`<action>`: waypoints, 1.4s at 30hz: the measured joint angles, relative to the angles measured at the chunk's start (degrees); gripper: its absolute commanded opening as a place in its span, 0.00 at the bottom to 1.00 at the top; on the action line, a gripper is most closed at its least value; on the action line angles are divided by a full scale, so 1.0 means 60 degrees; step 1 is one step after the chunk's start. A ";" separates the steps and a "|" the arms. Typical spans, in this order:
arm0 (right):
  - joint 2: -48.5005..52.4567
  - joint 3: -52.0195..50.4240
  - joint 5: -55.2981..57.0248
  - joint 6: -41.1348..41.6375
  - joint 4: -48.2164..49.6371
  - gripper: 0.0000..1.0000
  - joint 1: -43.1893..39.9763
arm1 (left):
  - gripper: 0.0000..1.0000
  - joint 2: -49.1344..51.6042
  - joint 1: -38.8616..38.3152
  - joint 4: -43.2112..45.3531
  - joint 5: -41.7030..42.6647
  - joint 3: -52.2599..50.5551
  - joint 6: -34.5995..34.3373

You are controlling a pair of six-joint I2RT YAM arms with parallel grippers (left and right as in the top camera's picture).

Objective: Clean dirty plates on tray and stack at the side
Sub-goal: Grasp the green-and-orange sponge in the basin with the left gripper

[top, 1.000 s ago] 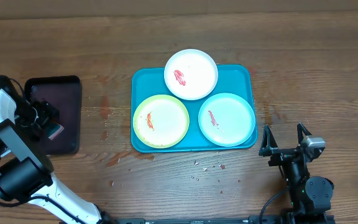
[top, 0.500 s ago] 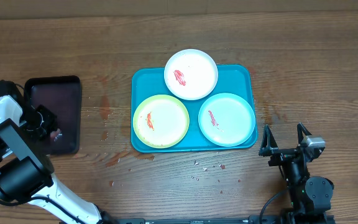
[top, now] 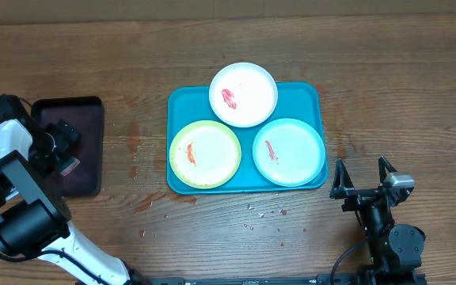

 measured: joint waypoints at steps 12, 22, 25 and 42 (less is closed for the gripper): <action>0.0000 0.0000 0.0000 0.0004 0.0000 1.00 0.0000 | 0.35 0.0080 0.0000 0.0648 -0.0732 -0.0109 0.0033; 0.0000 0.0000 -0.0004 0.0000 -0.0004 1.00 0.0000 | 1.00 0.0080 -0.0007 0.0510 -0.0761 -0.0087 0.0033; 0.0000 0.0000 -0.0004 0.0004 -0.0004 1.00 0.0000 | 0.76 0.0080 0.0000 0.0678 -0.0841 -0.0091 0.0029; 0.0000 0.0000 0.0000 0.0004 0.0000 1.00 0.0000 | 0.94 0.0106 0.0055 -0.0149 -0.1086 -0.0044 0.0033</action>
